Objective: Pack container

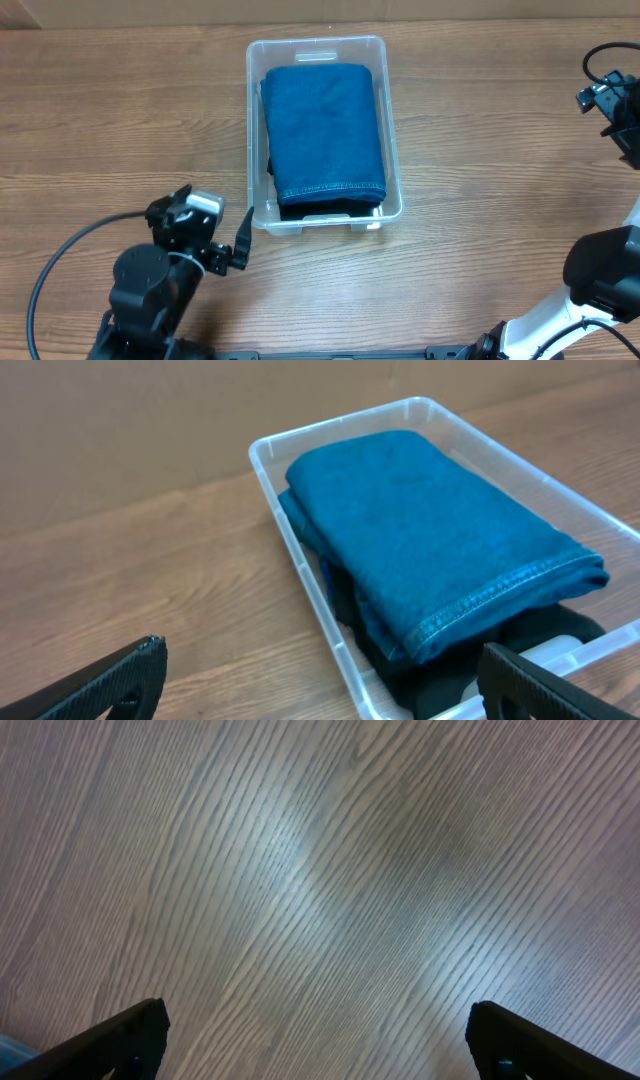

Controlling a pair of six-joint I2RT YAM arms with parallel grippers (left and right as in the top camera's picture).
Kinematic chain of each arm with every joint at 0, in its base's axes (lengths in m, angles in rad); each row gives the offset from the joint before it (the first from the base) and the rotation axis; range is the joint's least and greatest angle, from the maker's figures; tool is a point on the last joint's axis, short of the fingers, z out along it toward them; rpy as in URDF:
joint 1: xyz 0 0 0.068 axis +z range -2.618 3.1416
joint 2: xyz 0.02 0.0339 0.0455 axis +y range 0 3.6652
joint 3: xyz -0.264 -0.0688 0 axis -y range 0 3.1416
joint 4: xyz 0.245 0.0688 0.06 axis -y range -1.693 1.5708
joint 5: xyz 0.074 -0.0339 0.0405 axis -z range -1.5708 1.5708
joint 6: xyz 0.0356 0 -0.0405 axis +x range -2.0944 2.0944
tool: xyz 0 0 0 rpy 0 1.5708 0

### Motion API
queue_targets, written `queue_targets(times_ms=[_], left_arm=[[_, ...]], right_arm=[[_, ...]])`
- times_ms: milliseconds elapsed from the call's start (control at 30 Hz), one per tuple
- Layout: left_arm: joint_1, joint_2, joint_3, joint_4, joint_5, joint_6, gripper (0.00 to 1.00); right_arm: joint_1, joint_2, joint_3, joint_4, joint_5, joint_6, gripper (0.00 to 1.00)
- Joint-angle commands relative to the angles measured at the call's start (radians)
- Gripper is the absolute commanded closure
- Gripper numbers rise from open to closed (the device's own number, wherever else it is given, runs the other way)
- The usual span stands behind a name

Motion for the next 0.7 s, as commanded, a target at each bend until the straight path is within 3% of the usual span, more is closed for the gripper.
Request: queue_targets(times_ms=[0, 500, 667], left_arm=[[0.097, -0.127, -0.139, 0.142, 0.068, 0.019, 0.00], [0.241, -0.469, -0.554, 0.571, 0.070, 0.049, 0.00], [0.242, -0.468, -0.622, 0.592, 0.070, 0.049, 0.00]], right_arm=[[-0.002, -0.006, 0.002, 0.002, 0.003, 0.005, 0.00], [-0.002, -0.006, 0.002, 0.002, 0.003, 0.005, 0.00], [-0.002, -0.006, 0.002, 0.002, 0.003, 0.005, 0.00]])
